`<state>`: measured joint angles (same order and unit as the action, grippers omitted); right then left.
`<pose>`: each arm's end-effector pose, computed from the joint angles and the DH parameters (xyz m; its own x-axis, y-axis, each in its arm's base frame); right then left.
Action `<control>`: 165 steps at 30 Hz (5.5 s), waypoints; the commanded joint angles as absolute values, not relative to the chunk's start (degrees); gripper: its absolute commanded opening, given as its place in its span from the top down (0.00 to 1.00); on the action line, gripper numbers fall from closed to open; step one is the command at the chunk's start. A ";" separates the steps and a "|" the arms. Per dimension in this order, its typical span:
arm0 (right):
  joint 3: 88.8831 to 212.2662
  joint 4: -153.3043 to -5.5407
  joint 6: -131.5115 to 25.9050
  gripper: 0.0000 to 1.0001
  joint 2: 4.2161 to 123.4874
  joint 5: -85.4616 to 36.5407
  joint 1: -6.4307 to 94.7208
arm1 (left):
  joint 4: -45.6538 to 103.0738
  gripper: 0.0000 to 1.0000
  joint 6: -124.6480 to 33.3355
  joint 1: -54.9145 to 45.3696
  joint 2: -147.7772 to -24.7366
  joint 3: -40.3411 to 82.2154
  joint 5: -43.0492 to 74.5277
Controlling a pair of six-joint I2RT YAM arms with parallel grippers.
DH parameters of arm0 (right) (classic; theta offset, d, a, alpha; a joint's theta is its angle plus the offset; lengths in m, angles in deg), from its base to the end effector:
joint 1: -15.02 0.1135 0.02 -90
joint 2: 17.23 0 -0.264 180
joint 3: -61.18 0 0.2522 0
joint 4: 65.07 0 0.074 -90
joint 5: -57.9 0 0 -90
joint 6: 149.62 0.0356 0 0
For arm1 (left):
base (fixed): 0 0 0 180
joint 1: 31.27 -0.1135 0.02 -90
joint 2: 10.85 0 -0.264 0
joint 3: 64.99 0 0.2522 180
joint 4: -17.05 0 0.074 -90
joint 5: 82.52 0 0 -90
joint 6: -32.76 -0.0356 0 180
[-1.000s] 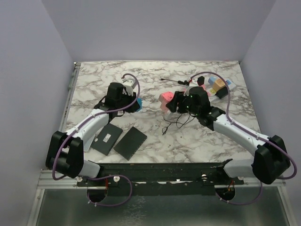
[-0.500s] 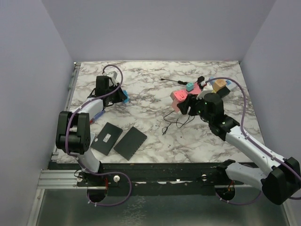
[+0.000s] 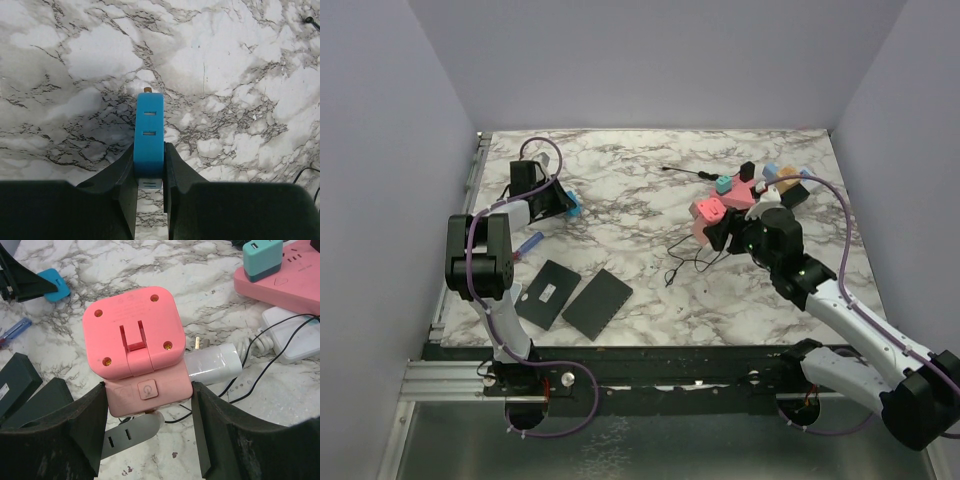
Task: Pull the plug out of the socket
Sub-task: Place the plug at the center of the board, then remove the plug from the socket.
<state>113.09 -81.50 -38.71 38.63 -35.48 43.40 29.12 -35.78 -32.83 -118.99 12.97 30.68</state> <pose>0.1999 0.1056 0.2765 -0.4382 0.1682 -0.8830 -0.2885 0.9041 0.3154 0.3994 -0.0032 0.1658 -0.7230 -0.3561 -0.5920 0.0021 0.8558 -0.5173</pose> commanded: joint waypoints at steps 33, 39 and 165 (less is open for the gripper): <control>112.85 -74.48 -34.93 1.00 40.95 -33.55 43.01 | 37.18 0.01 -40.38 -33.80 -113.52 14.46 14.91; 113.14 -73.76 -37.13 1.00 40.50 -31.00 43.03 | 37.15 0.01 -41.94 -33.74 -107.76 12.88 9.56; 111.12 -48.98 -38.55 0.22 58.42 -45.05 61.07 | -3.20 0.61 -0.21 -7.02 -107.81 -7.53 39.20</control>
<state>111.41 -48.35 -42.56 59.89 -47.52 60.73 -1.74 0.43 -7.24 -107.53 -7.07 42.07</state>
